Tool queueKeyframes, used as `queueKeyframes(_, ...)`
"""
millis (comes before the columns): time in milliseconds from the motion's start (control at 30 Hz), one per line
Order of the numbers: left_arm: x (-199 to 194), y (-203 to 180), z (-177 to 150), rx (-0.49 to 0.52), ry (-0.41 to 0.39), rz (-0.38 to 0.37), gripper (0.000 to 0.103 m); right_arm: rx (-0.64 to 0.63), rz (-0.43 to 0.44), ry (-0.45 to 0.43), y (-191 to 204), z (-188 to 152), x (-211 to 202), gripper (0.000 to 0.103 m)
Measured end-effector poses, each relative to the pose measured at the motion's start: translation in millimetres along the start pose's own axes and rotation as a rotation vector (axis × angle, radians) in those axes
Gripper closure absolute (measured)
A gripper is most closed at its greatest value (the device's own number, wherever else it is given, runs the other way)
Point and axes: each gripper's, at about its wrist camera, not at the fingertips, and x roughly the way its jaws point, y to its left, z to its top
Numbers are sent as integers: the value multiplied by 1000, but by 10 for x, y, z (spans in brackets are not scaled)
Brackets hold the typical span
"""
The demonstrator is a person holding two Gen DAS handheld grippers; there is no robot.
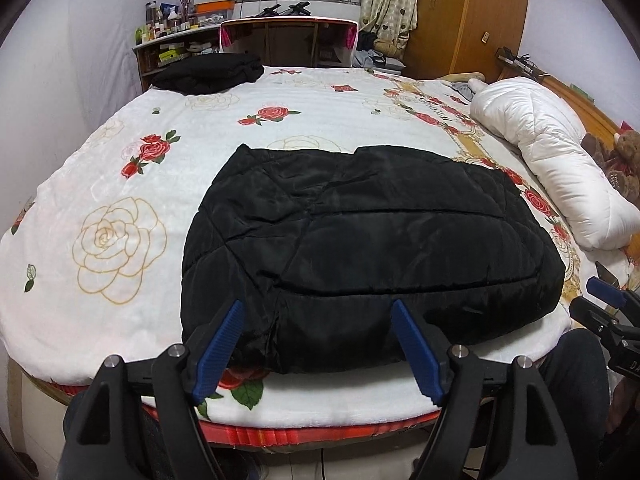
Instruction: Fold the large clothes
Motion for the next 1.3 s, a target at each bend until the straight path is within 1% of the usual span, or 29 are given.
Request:
queueKeyframes(400, -11, -49, -4, 10, -3, -12, 25, 5, -1, 4, 3, -8, 5, 20)
queueKeyframes(633, -9, -55, 1, 5, 3, -4, 25, 7, -2, 6, -5, -5, 4, 20)
queueKeyframes(933, -66, -43, 13, -4, -23, -15, 25, 10, -2, 9, 4, -4, 5, 20)
queueKeyframes(1000, -78, -28, 14, -13, -28, -27, 25, 10, -2, 9, -11, -4, 3, 20)
queueKeyframes(1100, -97, -24, 18, -14, -37, -12, 25, 9, -4, 9, -25, 1, 4, 20)
queueKeyframes(1300, -100, -13, 15, -29, -36, -15, 25, 9, -4, 8, -32, 7, -1, 20)
